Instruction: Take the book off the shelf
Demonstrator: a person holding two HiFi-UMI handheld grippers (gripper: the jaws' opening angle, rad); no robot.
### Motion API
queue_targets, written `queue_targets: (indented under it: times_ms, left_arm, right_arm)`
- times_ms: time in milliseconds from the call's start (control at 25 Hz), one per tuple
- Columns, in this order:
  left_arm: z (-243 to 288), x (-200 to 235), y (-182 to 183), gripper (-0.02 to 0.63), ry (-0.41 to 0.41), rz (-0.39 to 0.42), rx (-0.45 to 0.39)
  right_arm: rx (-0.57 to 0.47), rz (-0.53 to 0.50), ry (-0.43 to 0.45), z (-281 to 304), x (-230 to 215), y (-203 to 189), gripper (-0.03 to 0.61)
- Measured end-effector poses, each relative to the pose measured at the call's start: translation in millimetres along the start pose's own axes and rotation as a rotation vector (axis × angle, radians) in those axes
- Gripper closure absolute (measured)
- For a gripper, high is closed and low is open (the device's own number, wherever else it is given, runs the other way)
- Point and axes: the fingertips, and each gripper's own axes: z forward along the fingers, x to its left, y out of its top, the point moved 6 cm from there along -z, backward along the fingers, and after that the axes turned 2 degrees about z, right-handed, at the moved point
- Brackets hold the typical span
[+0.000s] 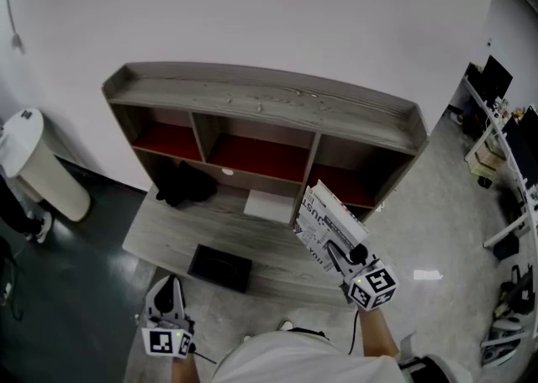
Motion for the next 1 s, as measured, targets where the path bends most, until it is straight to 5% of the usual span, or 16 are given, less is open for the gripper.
queue_targets:
  times_ms: [1000]
  left_arm:
    - [-52, -5, -2, 0.597, -0.004, -0.028, -0.006]
  right_arm:
    - [-0.109, -0.007, 0.091, -12, 60, 18, 0.408]
